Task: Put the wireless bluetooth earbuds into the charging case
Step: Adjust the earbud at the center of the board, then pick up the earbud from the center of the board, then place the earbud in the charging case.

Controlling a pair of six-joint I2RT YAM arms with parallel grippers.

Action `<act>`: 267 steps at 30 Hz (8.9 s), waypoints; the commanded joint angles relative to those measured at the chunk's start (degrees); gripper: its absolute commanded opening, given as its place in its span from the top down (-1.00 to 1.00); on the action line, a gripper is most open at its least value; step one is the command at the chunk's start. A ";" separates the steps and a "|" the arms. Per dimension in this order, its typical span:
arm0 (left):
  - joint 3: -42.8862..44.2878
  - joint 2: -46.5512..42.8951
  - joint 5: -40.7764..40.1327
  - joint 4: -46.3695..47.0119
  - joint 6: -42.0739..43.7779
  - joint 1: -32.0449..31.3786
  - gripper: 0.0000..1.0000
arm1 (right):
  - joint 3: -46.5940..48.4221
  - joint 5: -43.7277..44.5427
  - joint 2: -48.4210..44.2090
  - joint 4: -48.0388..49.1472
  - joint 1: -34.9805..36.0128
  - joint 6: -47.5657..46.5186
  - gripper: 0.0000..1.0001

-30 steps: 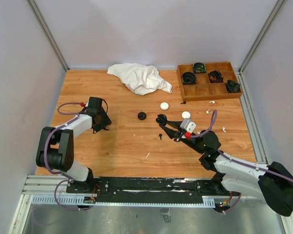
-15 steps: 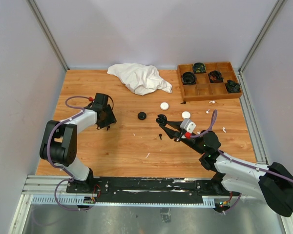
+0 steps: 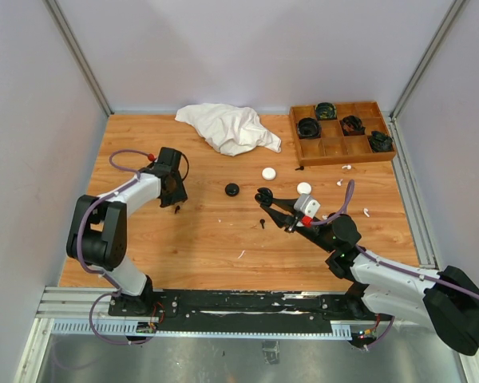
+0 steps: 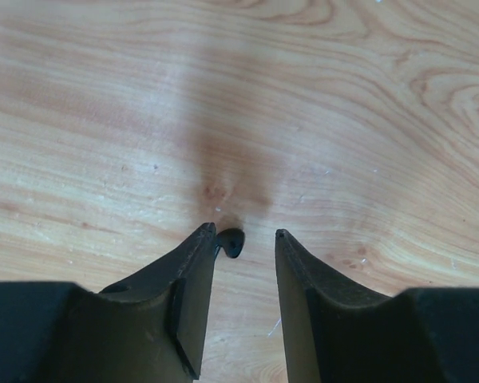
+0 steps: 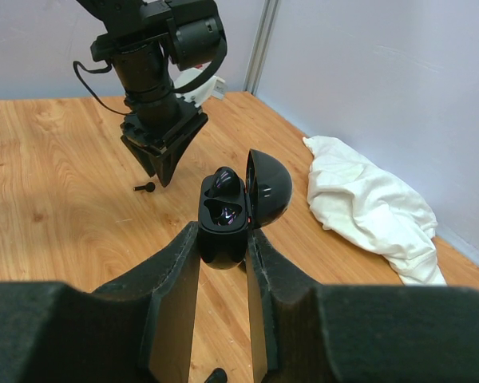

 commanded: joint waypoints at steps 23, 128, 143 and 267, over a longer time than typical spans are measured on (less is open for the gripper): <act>5.44 9.10 -2.79 -6.97 4.47 -2.88 0.48 | 0.17 0.57 -1.02 1.20 1.15 -0.29 0.98; -18.15 -28.80 -4.47 66.28 12.86 -48.24 0.69 | 4.74 3.74 3.78 7.92 2.97 10.21 0.99; -20.70 -30.99 -7.24 66.01 13.90 -48.29 0.69 | 4.31 4.24 3.82 8.39 3.00 9.78 0.99; 3.71 -31.07 1.26 24.34 1.71 -47.21 -0.17 | 3.32 3.29 2.16 7.11 3.01 8.14 0.98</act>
